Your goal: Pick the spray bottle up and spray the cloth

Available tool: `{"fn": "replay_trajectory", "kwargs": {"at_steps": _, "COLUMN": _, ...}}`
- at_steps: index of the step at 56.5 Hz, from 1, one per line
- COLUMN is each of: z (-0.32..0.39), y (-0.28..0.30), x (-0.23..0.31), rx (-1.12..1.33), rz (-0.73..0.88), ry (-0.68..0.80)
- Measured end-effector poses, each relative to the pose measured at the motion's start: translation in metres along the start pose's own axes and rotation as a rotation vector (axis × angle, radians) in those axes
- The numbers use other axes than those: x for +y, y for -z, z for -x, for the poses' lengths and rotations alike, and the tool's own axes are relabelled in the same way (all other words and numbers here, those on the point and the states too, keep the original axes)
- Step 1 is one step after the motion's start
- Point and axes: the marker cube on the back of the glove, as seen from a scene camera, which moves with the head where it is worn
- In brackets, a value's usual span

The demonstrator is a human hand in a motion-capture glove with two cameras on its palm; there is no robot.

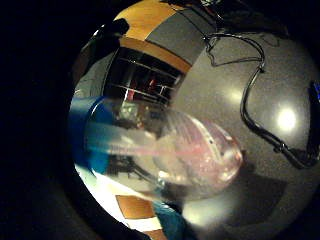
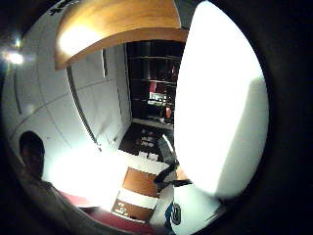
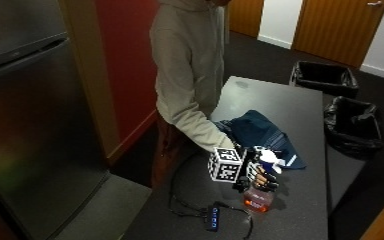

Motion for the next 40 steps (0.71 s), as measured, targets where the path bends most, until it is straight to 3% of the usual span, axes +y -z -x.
{"fn": "replay_trajectory", "kwargs": {"at_steps": 22, "z": 0.002, "y": -0.020, "x": -0.022, "rx": 0.044, "rz": 0.020, "ry": -0.014}}
{"fn": "replay_trajectory", "kwargs": {"at_steps": 40, "z": 0.031, "y": -0.039, "x": -0.014, "rx": 0.120, "rz": 0.196, "ry": 0.059}}
